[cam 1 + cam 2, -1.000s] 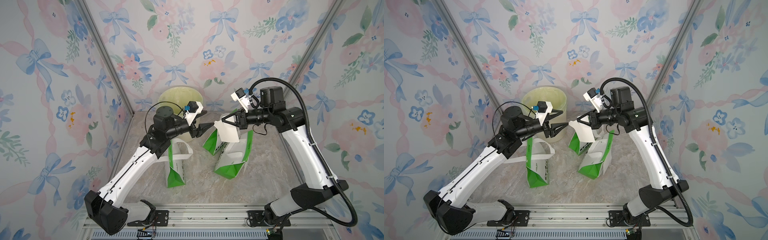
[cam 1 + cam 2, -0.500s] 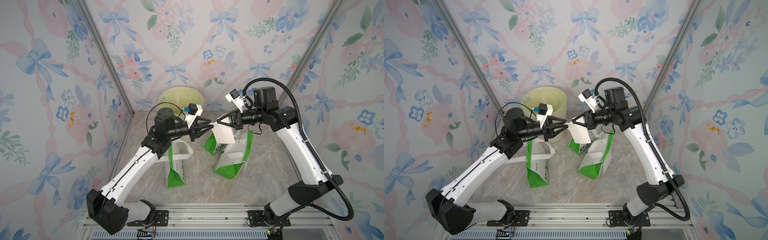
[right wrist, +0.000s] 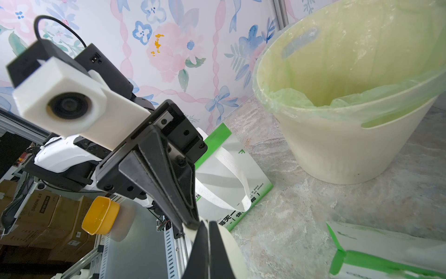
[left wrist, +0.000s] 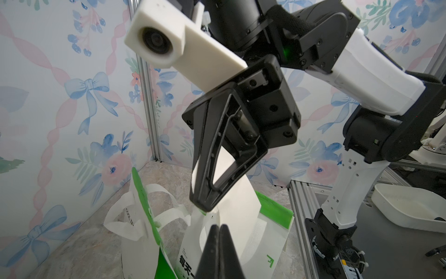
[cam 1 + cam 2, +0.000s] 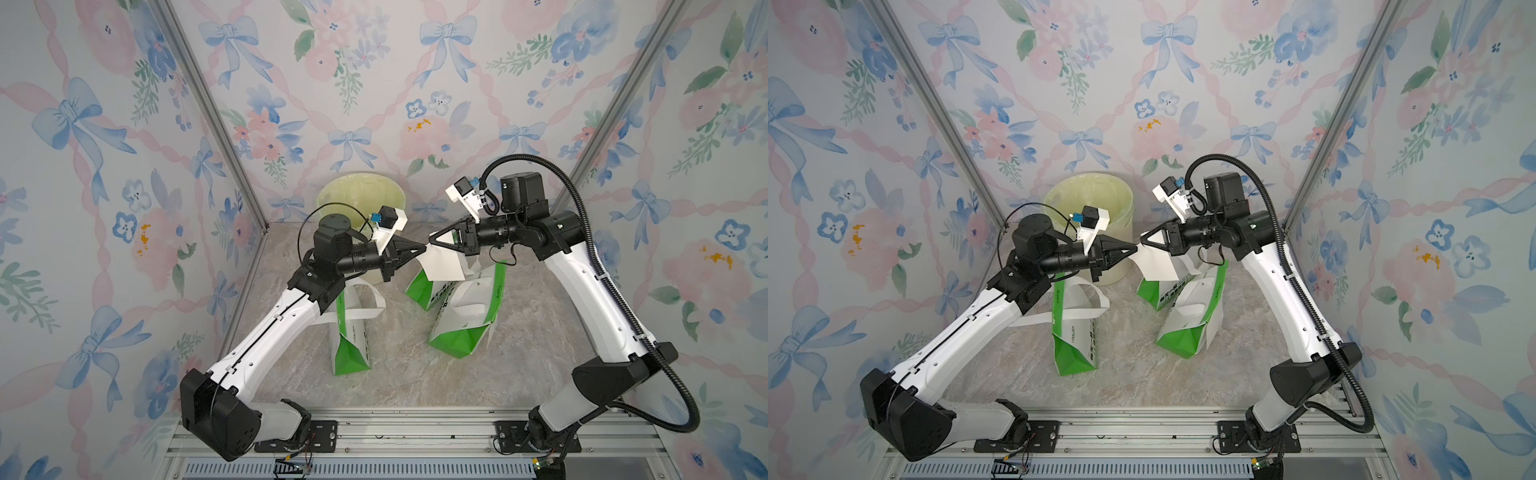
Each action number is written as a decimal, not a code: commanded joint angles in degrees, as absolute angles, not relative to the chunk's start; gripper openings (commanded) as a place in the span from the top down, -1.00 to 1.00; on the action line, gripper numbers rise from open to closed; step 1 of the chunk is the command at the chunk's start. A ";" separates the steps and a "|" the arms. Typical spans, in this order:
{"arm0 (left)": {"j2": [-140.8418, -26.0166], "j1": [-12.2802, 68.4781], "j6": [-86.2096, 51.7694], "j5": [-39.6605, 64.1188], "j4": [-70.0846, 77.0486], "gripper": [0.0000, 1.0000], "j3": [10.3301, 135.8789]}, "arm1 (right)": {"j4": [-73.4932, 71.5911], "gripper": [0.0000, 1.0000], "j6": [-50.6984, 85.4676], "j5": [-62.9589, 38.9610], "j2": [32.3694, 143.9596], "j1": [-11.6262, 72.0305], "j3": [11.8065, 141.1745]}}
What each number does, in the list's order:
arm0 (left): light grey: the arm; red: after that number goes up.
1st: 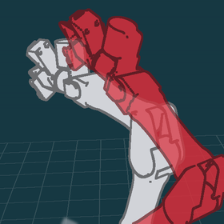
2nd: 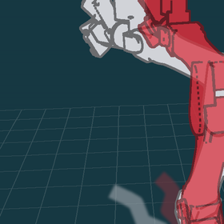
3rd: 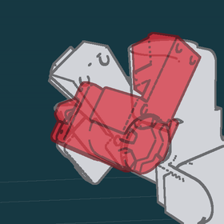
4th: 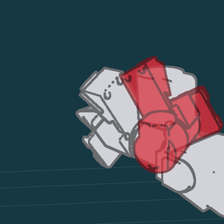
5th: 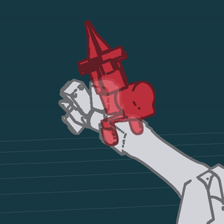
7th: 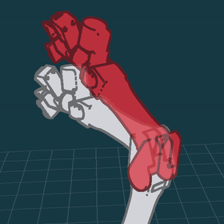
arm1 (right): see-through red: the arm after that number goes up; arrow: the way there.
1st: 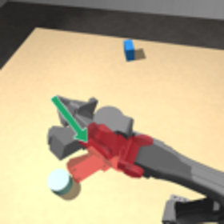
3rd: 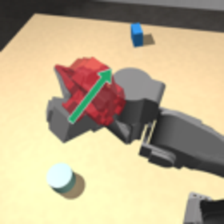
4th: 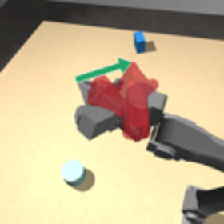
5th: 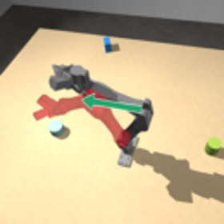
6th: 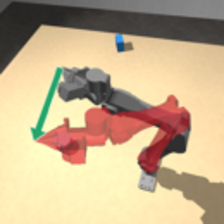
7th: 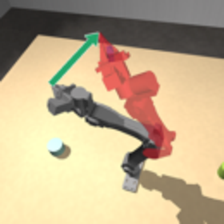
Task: Shred takeout receipts and throw away
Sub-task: Shred the takeout receipt.
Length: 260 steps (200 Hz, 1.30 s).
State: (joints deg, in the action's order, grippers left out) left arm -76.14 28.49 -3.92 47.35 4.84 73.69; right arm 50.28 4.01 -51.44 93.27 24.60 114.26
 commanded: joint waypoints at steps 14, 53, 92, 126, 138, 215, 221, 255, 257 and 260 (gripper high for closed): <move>-74.46 28.48 -0.57 43.92 6.42 1.00 72.60 | 45.24 1.00 8.51 -49.80 93.79 25.05 113.22; -69.41 30.85 10.48 35.36 6.81 1.00 67.94 | 33.21 1.00 19.83 -46.68 92.46 24.76 108.17; -67.14 34.62 16.84 32.50 7.61 1.00 66.80 | 34.49 1.00 21.06 -39.68 94.49 24.75 108.73; -64.83 36.84 18.58 31.39 8.75 1.00 67.08 | 36.22 1.00 20.20 -35.26 96.57 24.09 108.90; -63.76 37.21 18.55 31.15 9.24 1.00 67.06 | 36.31 1.00 20.14 -34.40 97.09 23.85 108.83; -58.46 37.81 12.18 32.52 17.64 1.00 66.52 | 35.99 1.00 19.66 -32.17 99.79 22.48 109.72; -58.28 37.79 11.45 32.13 18.72 1.00 66.45 | 36.07 1.00 19.59 -32.05 99.96 22.35 109.90; -58.59 37.79 6.53 27.79 22.77 1.00 66.75 | 36.44 1.00 19.26 -31.86 100.31 22.15 111.31; -58.77 37.79 6.16 26.99 22.94 1.00 66.72 | 36.42 1.00 19.27 -31.96 100.24 22.08 111.39; -58.87 37.79 5.55 25.86 23.14 1.00 66.71 | 36.41 1.00 19.32 -31.94 100.23 22.14 111.59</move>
